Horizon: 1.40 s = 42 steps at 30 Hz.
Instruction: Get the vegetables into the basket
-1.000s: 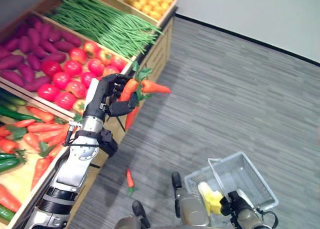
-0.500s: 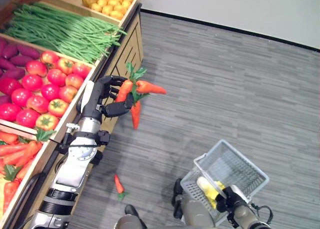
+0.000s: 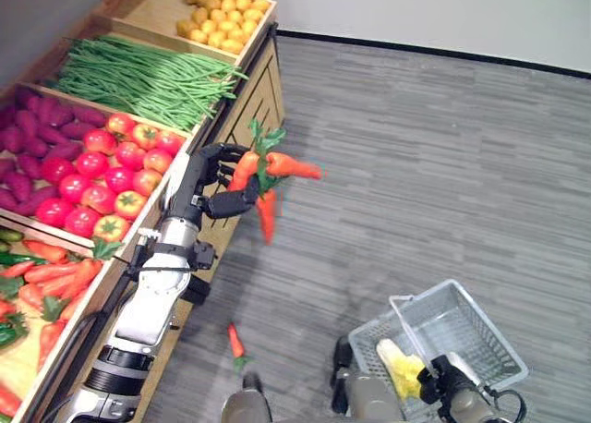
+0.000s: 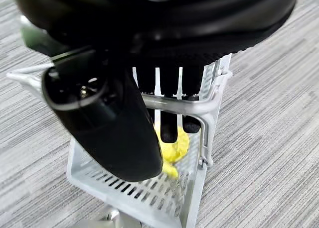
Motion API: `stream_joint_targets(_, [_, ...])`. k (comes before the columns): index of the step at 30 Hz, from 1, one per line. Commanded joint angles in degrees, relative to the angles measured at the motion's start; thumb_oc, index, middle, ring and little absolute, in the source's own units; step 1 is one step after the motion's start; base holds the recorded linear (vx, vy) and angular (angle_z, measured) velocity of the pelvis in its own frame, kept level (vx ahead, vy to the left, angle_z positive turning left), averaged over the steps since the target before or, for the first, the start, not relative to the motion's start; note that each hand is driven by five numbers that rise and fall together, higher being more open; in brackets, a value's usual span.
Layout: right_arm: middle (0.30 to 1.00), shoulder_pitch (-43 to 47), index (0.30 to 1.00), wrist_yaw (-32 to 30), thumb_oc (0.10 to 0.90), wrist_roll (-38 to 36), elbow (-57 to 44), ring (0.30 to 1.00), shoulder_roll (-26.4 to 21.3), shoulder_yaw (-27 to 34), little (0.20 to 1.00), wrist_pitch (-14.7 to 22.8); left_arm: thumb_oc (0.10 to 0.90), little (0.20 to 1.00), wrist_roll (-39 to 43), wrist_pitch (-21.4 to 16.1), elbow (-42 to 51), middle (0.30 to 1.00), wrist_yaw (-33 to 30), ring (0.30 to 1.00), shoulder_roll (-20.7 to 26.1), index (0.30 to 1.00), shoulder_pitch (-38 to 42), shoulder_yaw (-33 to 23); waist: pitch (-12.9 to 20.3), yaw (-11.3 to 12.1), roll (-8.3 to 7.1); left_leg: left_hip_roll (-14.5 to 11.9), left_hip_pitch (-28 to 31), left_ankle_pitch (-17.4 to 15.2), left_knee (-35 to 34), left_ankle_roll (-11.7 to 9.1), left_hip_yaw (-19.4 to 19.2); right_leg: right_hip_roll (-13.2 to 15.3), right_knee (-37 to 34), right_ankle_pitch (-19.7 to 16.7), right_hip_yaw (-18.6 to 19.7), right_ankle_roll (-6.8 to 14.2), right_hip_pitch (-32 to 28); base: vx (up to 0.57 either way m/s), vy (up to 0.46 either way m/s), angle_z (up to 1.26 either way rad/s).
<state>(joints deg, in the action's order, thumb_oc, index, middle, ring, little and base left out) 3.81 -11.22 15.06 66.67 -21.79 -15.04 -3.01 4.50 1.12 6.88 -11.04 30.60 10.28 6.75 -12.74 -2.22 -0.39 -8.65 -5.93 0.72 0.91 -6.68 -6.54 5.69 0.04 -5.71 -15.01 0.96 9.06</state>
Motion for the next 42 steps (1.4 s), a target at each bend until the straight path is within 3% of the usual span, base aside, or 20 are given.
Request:
stream_joint_targets(1, [0.3,-1.0,0.3,-1.3,0.4,0.6,-2.2,0.3,-1.0,-1.1,0.3,1.7,0.4,0.3,-0.5,-5.1,7.5,0.3,-2.2,0.3,3.1,0.3,3.3,-3.8,1.5,-0.4,-1.92,0.0,-4.7,5.2,1.9,0.6,-2.6,4.0,1.7,3.3,2.5,7.3,-7.3,0.13,0.202,-0.42])
stream_joint_targets(5, [0.3,-0.6,0.3,-1.6,0.4,0.0,-1.8,0.3,-0.6,-0.7,0.3,1.6,0.4,0.3,-0.5,-5.1,8.0,0.3,-2.5,0.3,3.9,0.3,3.6,-3.6,1.0,-0.2,-2.91,1.5,-5.3,3.9,2.9,1.7,-3.6,5.3,2.0,2.5,4.5,8.1,-6.1,0.05,0.183,-0.72])
stream_joint_targets(10, [0.3,0.8,0.3,-1.4,0.4,-0.9,-2.4,0.3,1.5,-1.5,0.3,1.6,0.4,0.3,-1.8,-4.9,7.9,0.3,-4.6,0.3,6.5,0.3,3.8,-4.8,-0.5,1.2,-7.0,3.1,-6.5,-0.2,5.5,4.2,-7.8,7.7,1.4,-4.1,8.8,11.3,-2.8,0.02,0.182,-0.41])
stream_joint_targets(11, [0.3,0.8,0.3,-1.4,0.4,-0.9,-2.4,0.3,1.6,-1.6,0.3,1.6,0.4,0.3,-1.8,-4.9,7.9,0.3,-4.6,0.3,6.5,0.3,3.8,-4.8,-0.4,1.2,-7.03,3.1,-6.5,-0.2,5.5,4.2,-7.8,7.7,1.4,-4.1,8.8,11.3,-2.7,0.03,0.128,-0.37])
stream_joint_targets(14, [0.3,1.6,0.3,-1.2,0.4,-1.2,-2.7,0.3,2.4,-2.0,0.3,1.3,0.4,0.3,-2.1,-4.6,7.9,0.3,-5.0,0.3,7.6,0.3,2.9,-6.0,-1.4,2.6,-8.83,3.6,-5.4,-2.5,6.2,4.9,-10.3,9.1,0.7,-8.9,8.5,13.2,-2.0,0.03,0.131,-0.24])
stream_joint_targets(16, [0.3,1.9,0.3,-1.1,0.4,-1.4,-2.8,0.3,2.7,-1.8,0.3,1.1,0.4,0.3,-1.9,-4.4,7.8,0.3,-5.0,0.3,7.7,0.3,2.4,-6.6,-1.5,2.9,-9.19,3.2,-4.7,-2.9,6.3,4.9,-12.0,9.8,0.5,-11.4,6.8,13.8,-1.5,0.01,0.073,-0.24])
stream_joint_targets(18, [0.3,1.9,0.3,-1.1,0.4,-1.4,-2.8,0.3,2.7,-1.8,0.3,1.1,0.4,0.3,-1.9,-4.4,7.8,0.3,-5.0,0.3,7.7,0.3,2.4,-6.6,-1.5,3.0,-9.2,3.2,-4.6,-2.9,6.2,4.9,-12.0,9.8,0.5,-11.5,6.8,13.8,-1.5,0.01,0.029,-0.28])
stream_joint_targets(26, [0.3,2.4,0.3,-1.5,0.4,-1.9,-3.4,0.3,2.7,-0.5,0.3,0.6,0.4,0.3,-0.9,-3.7,7.0,0.3,-3.3,0.3,6.5,0.3,1.0,-5.3,0.0,4.2,-7.6,3.0,-2.7,-0.5,2.9,5.4,-15.7,11.2,2.6,-8.7,1.7,13.4,-5.2,-0.07,0.052,-0.23])
stream_joint_targets(28, [0.3,2.9,0.3,-1.4,0.4,-1.8,-4.1,0.3,2.6,-0.6,0.3,0.5,0.4,0.3,-0.7,-3.4,5.8,0.3,-2.2,0.3,6.0,0.3,-0.2,-5.1,1.1,5.0,-7.65,2.7,-2.6,1.3,0.9,4.9,-17.5,11.8,1.5,-8.1,-1.6,13.7,-5.5,-0.15,-0.04,-0.79])
stream_joint_targets(29, [0.3,3.4,0.3,-1.7,0.4,-1.1,-6.2,0.3,1.8,-0.8,0.3,0.5,0.4,0.3,-1.0,-3.3,5.0,0.3,-1.3,0.3,5.6,0.3,-1.2,-4.9,1.5,4.8,-7.41,2.2,-3.0,3.3,-0.4,4.0,-18.0,11.6,1.0,-5.9,-2.8,13.1,-4.5,-0.11,-0.113,-0.77])
stream_joint_targets(34, [0.3,3.0,0.3,-2.2,0.4,-1.0,-11.8,0.3,0.6,-0.1,0.3,0.5,0.4,0.3,-0.5,-2.5,1.0,0.3,0.3,0.3,2.5,0.3,-3.8,-2.4,1.8,2.7,-5.58,0.8,-1.4,3.5,0.4,3.3,-16.7,10.1,1.7,-1.9,-1.6,11.3,-5.0,0.02,-0.107,-0.11])
stream_joint_targets(37, [0.3,3.8,0.3,-2.4,0.4,-0.3,-13.7,0.3,-0.4,-0.3,0.3,0.3,0.4,0.3,-0.6,-2.5,0.2,0.3,1.3,0.3,2.1,0.3,-4.5,-1.2,2.2,2.3,-4.58,0.3,-0.7,3.7,0.5,2.9,-16.3,9.6,1.4,-1.0,-1.7,10.8,-5.7,0.01,-0.097,-0.13])
stream_joint_targets(38, [0.3,5.8,0.3,-2.9,0.4,-0.8,-15.2,0.3,-1.2,-0.5,0.3,0.2,0.4,0.3,-0.5,-2.5,-1.2,0.3,2.1,0.3,1.5,0.3,-4.7,0.5,2.6,2.2,-3.46,-0.2,-0.1,4.3,0.2,2.4,-16.0,9.0,0.5,-0.7,-1.8,10.5,-6.6,0.0,-0.14,-0.05])
stream_joint_targets(42, [0.3,9.9,0.3,-3.6,0.4,-1.7,-15.7,0.3,-2.1,-1.3,0.3,-0.1,0.4,0.3,-0.4,-2.1,-4.3,0.3,3.2,0.3,-0.6,0.3,-4.4,3.6,3.6,2.4,-1.59,-0.9,0.5,5.4,-0.5,1.6,-15.5,7.8,-1.8,-0.5,-2.0,10.0,-8.0,0.01,-0.097,0.06])
